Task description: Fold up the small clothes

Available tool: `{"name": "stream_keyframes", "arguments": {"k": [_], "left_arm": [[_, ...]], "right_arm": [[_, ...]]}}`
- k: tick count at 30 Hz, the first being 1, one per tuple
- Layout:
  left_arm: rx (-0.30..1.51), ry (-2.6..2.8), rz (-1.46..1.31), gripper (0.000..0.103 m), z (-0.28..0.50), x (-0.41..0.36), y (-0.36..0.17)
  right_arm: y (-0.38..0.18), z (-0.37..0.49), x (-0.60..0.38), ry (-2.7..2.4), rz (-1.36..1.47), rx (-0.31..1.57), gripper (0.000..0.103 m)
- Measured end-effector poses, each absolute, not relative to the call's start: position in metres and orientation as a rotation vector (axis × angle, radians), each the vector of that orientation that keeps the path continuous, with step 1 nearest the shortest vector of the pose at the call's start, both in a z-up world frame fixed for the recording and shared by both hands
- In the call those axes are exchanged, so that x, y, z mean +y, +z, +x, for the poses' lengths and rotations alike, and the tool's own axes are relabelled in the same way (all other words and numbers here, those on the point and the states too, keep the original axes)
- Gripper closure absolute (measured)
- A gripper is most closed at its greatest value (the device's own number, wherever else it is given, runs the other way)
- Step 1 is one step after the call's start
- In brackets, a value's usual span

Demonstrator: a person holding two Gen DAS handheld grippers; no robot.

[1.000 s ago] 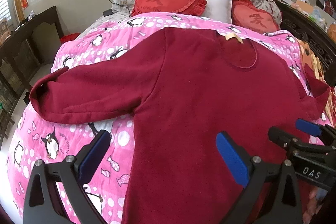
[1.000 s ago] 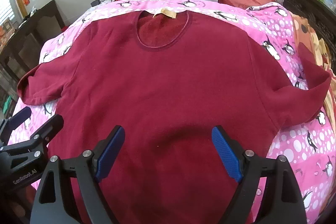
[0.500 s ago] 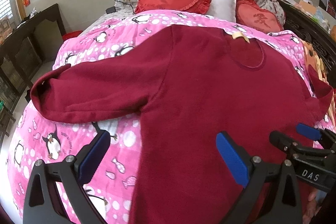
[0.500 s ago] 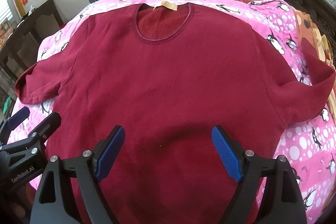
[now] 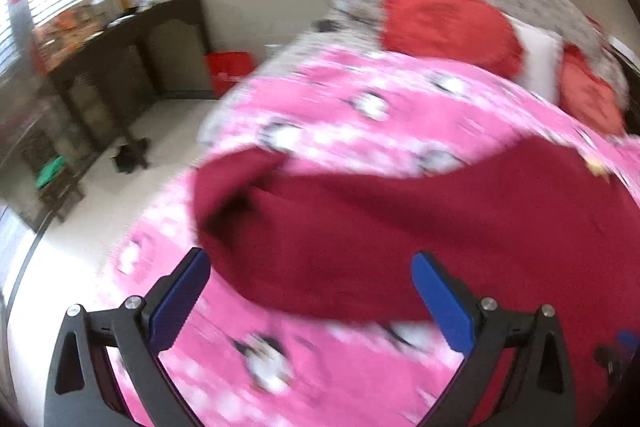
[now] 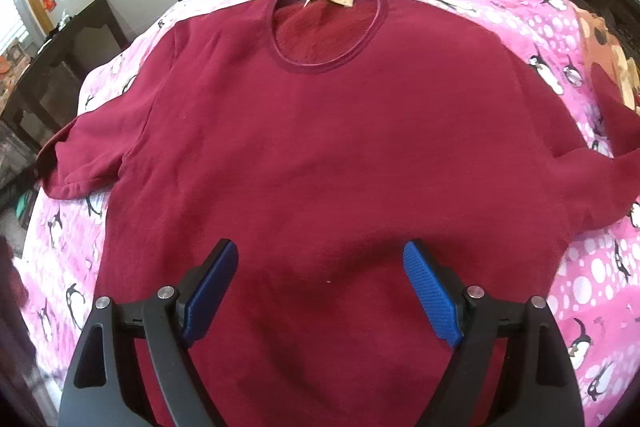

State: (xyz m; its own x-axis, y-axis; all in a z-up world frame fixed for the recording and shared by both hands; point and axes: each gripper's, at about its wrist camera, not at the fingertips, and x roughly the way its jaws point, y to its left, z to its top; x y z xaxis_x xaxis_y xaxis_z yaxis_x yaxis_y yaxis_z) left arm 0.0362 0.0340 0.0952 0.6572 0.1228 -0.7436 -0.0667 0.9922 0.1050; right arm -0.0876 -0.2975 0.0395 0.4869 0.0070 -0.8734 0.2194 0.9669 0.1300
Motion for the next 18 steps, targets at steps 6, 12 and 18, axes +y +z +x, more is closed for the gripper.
{"name": "stream_keyframes", "arguments": {"k": [6, 12, 18], "left_arm": [[0.907, 0.24, 0.075, 0.007, 0.09, 0.09, 0.073], [0.97, 0.253, 0.01, 0.073, 0.12, 0.126, 0.044], [0.928, 0.101, -0.151, 0.095, 0.102, 0.121, 0.083]], "right_arm": [[0.031, -0.082, -0.29, -0.12, 0.216, 1.083, 0.039], [0.027, -0.078, -0.287, -0.119, 0.198, 1.098, 0.039], [0.028, -0.075, -0.287, -0.11, 0.193, 1.098, 0.039]]}}
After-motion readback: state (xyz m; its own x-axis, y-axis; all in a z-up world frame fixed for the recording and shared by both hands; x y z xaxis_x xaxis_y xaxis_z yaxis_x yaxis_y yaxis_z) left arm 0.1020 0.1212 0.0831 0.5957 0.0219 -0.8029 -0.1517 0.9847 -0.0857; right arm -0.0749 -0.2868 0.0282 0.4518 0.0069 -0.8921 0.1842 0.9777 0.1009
